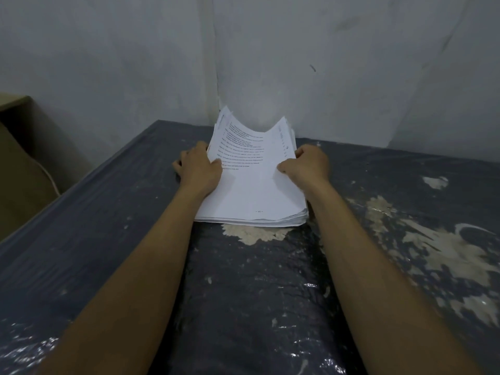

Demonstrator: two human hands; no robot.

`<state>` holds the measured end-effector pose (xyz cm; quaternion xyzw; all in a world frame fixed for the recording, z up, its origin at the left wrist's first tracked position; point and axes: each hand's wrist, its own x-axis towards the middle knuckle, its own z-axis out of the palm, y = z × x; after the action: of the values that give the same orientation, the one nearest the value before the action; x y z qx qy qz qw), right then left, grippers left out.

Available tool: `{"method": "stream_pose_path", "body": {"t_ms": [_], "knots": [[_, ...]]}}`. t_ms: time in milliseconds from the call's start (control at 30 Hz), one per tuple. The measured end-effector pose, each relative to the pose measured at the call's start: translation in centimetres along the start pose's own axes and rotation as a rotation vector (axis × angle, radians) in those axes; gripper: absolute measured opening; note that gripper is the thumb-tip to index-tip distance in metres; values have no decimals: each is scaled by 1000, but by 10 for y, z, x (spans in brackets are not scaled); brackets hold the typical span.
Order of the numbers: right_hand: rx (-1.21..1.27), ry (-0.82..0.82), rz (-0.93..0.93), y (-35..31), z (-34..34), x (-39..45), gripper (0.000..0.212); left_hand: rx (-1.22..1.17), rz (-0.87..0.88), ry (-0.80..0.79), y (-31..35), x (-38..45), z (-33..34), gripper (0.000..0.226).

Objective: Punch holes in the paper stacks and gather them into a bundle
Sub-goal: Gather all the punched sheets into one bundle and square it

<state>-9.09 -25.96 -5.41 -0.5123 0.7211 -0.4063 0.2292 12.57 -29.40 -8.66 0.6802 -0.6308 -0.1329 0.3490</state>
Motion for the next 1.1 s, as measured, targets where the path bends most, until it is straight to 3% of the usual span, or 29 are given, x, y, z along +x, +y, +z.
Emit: {"method": "stream_pose_path", "body": {"t_ms": [133, 233, 300, 400, 500, 600, 733, 867, 967, 1100], "knots": [[307, -148, 131, -1, -8, -6, 50, -27, 2, -5, 0, 0, 0, 16], [463, -228, 200, 3, -12, -6, 37, -206, -6, -6, -1, -4, -2, 19], [503, -217, 153, 2, -13, -5, 30, -397, -37, -15, 1, -6, -7, 18], [575, -180, 32, -5, -19, -3, 40, -624, -75, -66, 8, -4, -19, 21], [638, -146, -54, -13, -33, -2, 41, -934, -198, -185, 19, 0, -33, 42], [621, -97, -144, -22, -48, -3, 42, -1118, -232, -168, 37, -2, -46, 63], [611, 10, -265, -40, -60, -9, 36, -951, 28, -22, 70, -12, -60, 35], [619, 121, -403, -59, -67, -14, 30, -844, 231, 136, 94, -19, -75, 29], [600, 133, -427, -60, -70, -15, 32, -821, 277, 177, 97, -17, -84, 25], [607, 74, -295, -48, -68, -9, 20, -828, 246, 148, 88, -16, -88, 20]]}}
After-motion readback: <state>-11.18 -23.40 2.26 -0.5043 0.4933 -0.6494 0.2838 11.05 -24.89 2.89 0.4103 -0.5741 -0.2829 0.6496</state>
